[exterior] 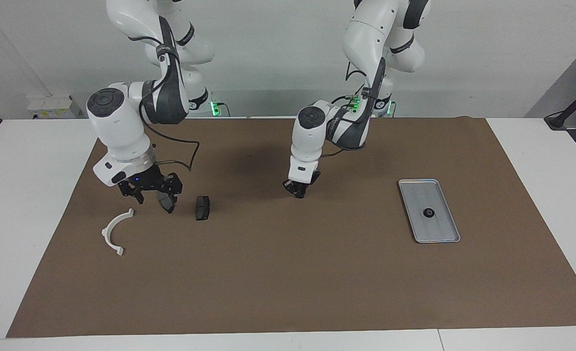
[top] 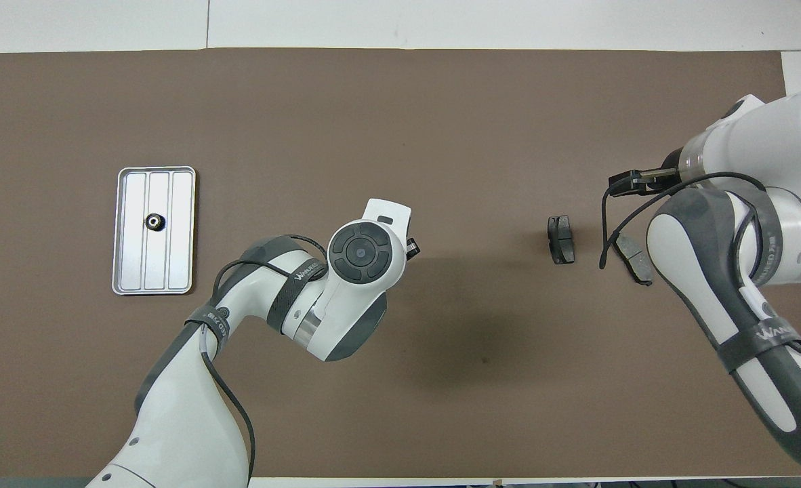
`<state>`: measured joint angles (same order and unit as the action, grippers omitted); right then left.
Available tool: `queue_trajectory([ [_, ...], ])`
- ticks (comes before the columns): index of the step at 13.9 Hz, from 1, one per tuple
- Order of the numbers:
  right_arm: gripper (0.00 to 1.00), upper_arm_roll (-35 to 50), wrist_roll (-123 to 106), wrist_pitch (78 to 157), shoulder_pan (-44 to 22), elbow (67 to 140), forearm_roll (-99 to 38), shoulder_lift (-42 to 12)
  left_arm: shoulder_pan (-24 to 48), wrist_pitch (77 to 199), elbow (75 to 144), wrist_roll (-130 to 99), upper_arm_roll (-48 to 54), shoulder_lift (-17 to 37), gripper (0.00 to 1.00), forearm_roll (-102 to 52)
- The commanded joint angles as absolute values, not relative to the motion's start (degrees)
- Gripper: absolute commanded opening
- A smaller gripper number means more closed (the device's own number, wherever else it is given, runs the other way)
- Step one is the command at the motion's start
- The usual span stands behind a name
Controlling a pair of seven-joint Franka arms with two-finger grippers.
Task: Place bearing gear from tray to pile
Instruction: 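Carry the bearing with the left gripper to the table center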
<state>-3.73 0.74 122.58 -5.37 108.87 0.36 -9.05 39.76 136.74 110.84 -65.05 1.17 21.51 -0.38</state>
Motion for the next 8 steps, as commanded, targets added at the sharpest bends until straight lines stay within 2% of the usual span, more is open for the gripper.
queue_trajectory([
  [1, 1.0, -3.6, 0.53, 122.78, -4.83, 109.07, -1.23, -8.61, 41.04, 141.33, 113.82, -65.92, 0.09, 21.36, 0.65, 1.41],
  [4, 1.0, -3.6, 0.62, 122.78, -4.83, 109.07, -1.23, -8.53, 40.43, 138.54, 111.9, -65.74, -0.17, 21.36, 0.97, 1.41],
  [6, 1.0, -3.6, 0.62, 122.78, -4.83, 109.07, -1.23, -8.53, 39.38, 132.05, 107.77, -63.74, -0.87, 21.01, 1.0, 1.58],
  [8, 1.0, -3.6, 0.62, 122.61, -4.83, 109.07, -1.23, -8.61, 34.48, 124.58, 105.3, -56.03, -1.58, 17.69, 1.0, 1.85],
])
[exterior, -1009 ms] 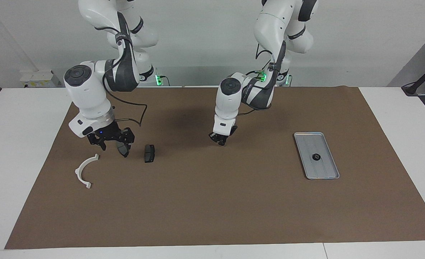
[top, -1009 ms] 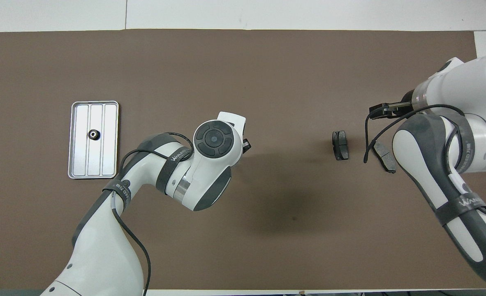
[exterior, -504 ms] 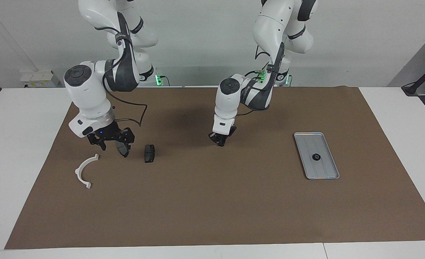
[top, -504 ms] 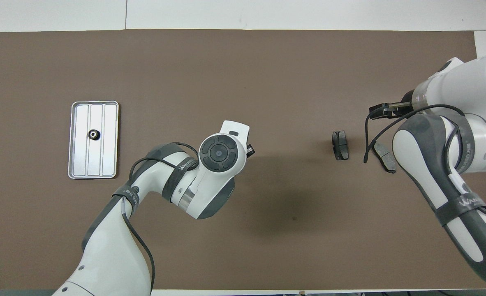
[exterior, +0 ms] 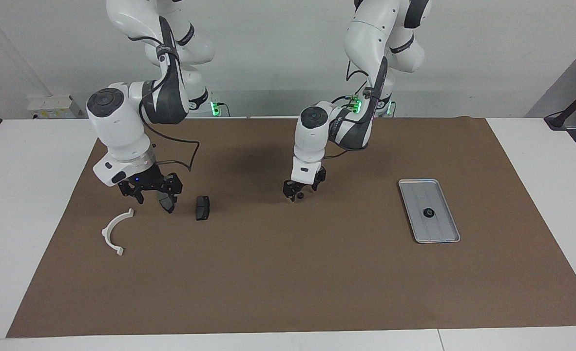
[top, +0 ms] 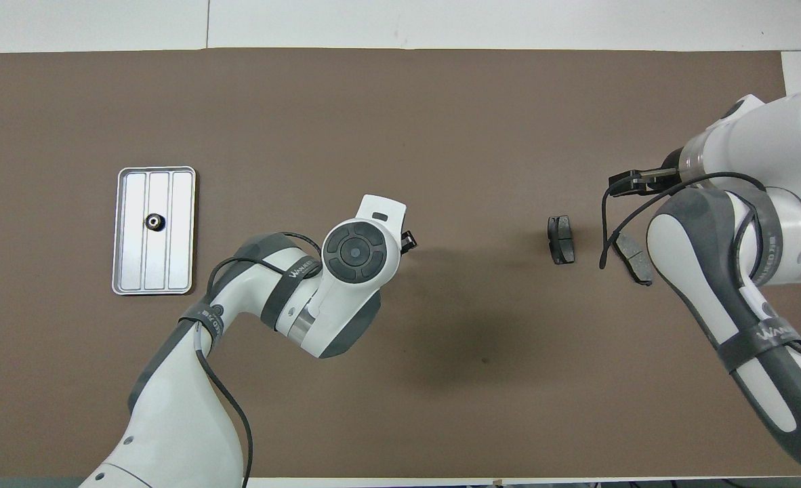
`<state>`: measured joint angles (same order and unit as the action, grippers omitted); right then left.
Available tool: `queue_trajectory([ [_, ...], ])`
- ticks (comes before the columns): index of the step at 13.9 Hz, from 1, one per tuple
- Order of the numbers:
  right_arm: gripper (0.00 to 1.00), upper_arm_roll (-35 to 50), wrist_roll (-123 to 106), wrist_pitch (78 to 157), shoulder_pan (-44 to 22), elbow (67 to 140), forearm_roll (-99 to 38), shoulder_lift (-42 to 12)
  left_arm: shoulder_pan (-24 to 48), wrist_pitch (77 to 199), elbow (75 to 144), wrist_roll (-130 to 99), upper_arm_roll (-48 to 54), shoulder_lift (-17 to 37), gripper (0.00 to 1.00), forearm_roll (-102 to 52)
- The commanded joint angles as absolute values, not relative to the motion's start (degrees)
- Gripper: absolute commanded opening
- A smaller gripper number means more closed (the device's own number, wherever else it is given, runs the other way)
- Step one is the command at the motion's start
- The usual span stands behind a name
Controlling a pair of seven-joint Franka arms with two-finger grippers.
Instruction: Place bearing gear from tray to pile
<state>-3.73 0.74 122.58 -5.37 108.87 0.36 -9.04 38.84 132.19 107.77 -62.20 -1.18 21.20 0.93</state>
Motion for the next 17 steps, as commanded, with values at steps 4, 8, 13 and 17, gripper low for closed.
queue_trajectory([
  [4, 1.0, -3.6, 0.61, 122.61, -4.48, 108.9, -1.23, -8.61, 21.91, 114.18, 105.12, -34.5, -1.67, 9.6, 1.0, 1.41],
  [8, 1.0, -3.52, 0.7, 123.05, -4.92, 108.11, -1.23, -9.14, 12.06, 110.23, 103.11, -20.6, -1.67, 7.82, 1.0, 1.14],
  [13, 1.0, -3.52, 0.62, 122.96, -4.92, 108.11, -1.23, -9.14, 5.63, 103.8, 97.82, -11.79, -1.93, 5.99, 1.0, 1.14],
  [17, 1.0, -3.52, 0.79, 123.75, -5.27, 108.11, -1.23, -9.14, 3.96, 102.14, 98.18, -9.85, -2.02, 2.29, 1.0, 1.05],
])
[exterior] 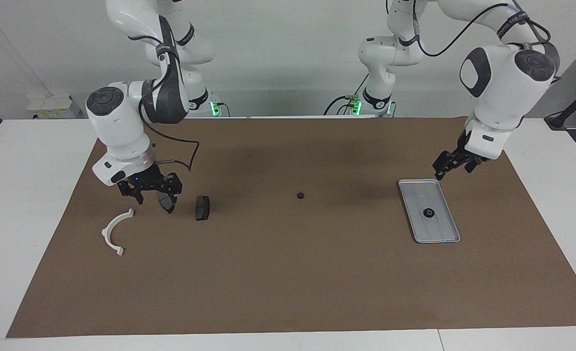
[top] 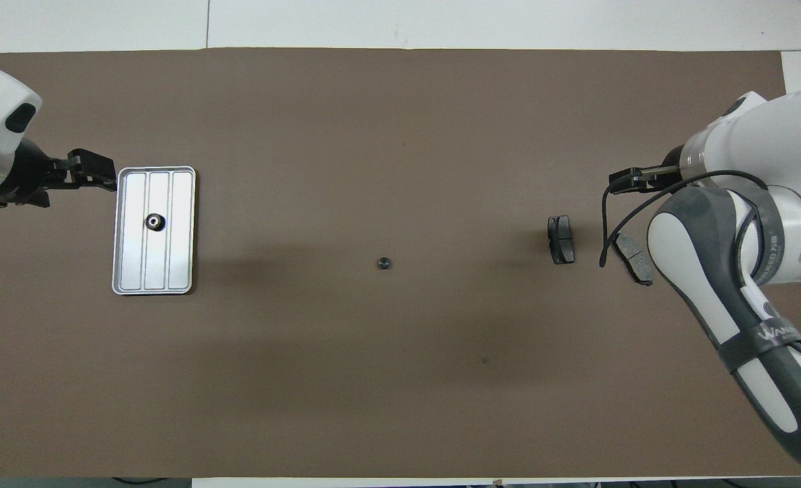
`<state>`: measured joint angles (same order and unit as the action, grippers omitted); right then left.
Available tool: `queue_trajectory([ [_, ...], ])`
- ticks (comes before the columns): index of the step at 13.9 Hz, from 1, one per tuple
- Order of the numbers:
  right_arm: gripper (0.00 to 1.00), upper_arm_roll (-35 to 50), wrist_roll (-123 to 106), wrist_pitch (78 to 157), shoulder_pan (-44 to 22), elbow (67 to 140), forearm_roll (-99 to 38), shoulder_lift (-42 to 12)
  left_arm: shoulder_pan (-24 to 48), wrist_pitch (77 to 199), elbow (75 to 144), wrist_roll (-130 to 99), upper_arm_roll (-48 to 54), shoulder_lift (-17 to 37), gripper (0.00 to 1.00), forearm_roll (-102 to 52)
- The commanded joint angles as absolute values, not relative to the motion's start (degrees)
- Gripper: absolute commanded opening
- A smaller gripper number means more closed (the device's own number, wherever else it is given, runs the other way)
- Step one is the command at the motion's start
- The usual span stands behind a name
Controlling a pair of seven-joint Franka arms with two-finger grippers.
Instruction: Place bearing gear from tray to pile
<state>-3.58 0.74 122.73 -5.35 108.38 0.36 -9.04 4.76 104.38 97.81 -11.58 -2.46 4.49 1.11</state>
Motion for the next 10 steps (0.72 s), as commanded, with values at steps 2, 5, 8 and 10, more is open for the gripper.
queue_trajectory([
  [2, 1.0, -3.52, 0.53, 123.66, -4.66, 108.11, -1.23, -9.14, 3.17, 100.9, 98.09, -8.62, -2.02, 1.06, 1.0, 1.05],
  [5, 1.0, -3.52, 0.61, 123.66, -4.39, 108.11, -1.23, -9.14, 3.16, 104.75, 100.36, -8.61, -1.93, 1.49, 1.0, 1.05],
  [8, 1.0, -3.52, 0.7, 123.75, -4.31, 108.11, -1.23, -9.14, 2.9, 108.7, 102.65, -7.39, -1.93, 3.77, 1.0, 1.05],
  [10, 1.0, -3.52, 0.88, 123.66, -4.22, 108.11, -1.23, -9.14, 2.46, 114.92, 107.2, -6.51, -1.93, 5.0, 1.0, 1.05],
])
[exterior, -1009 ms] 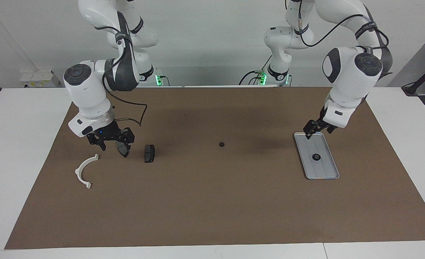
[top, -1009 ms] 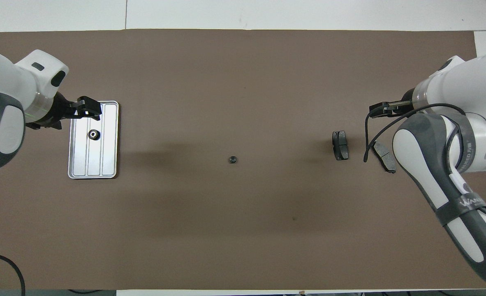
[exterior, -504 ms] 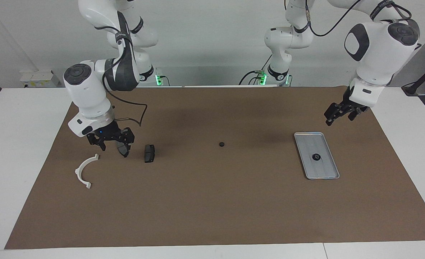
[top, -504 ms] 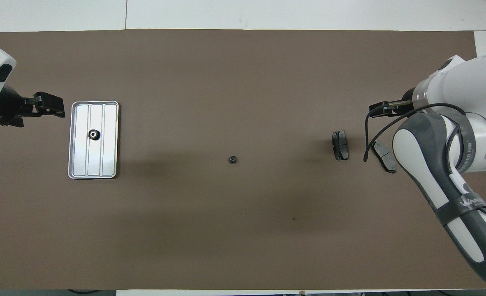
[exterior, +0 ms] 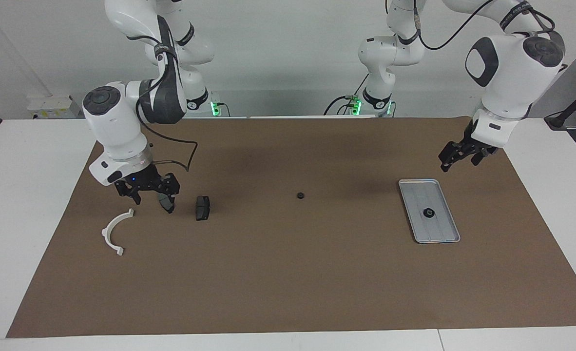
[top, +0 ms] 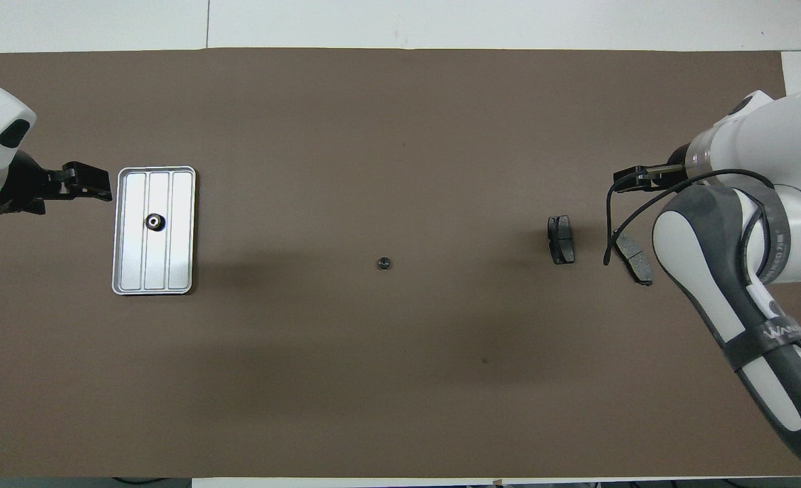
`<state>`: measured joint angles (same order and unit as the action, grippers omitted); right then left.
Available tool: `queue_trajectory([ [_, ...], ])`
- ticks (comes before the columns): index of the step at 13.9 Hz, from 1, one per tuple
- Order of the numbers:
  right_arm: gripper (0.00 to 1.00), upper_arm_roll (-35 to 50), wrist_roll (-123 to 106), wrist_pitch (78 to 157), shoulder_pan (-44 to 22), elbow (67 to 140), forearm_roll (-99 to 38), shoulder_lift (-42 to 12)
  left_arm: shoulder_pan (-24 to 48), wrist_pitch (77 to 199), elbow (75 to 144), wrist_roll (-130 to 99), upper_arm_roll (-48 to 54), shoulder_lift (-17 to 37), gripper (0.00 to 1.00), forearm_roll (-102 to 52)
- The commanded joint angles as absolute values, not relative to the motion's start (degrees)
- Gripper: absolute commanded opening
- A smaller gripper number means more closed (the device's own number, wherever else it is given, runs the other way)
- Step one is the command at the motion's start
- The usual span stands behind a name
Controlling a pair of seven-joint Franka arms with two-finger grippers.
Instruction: Place bearing gear from tray to pile
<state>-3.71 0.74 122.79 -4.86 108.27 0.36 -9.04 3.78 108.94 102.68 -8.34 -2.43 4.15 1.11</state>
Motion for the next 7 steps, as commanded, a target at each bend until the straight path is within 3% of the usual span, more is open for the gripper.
queue_trajectory([
  [1, 1.0, -3.52, 1.14, 123.75, -4.22, 108.11, -1.23, -9.14, 1.33, 119.75, 111.23, -5.89, -1.93, 4.84, 1.0, 1.05],
  [3, 1.0, -3.52, 1.32, 123.75, -4.31, 108.11, -1.32, -9.14, 1.14, 124.44, 115.13, -3.96, -1.93, 6.23, 1.0, 1.05],
  [7, 1.0, -3.34, 4.73, 123.75, -5.27, 107.84, -1.32, -9.14, 0.35, 128.39, 115.31, -2.29, -1.93, 12.12, 0.99, 1.05],
])
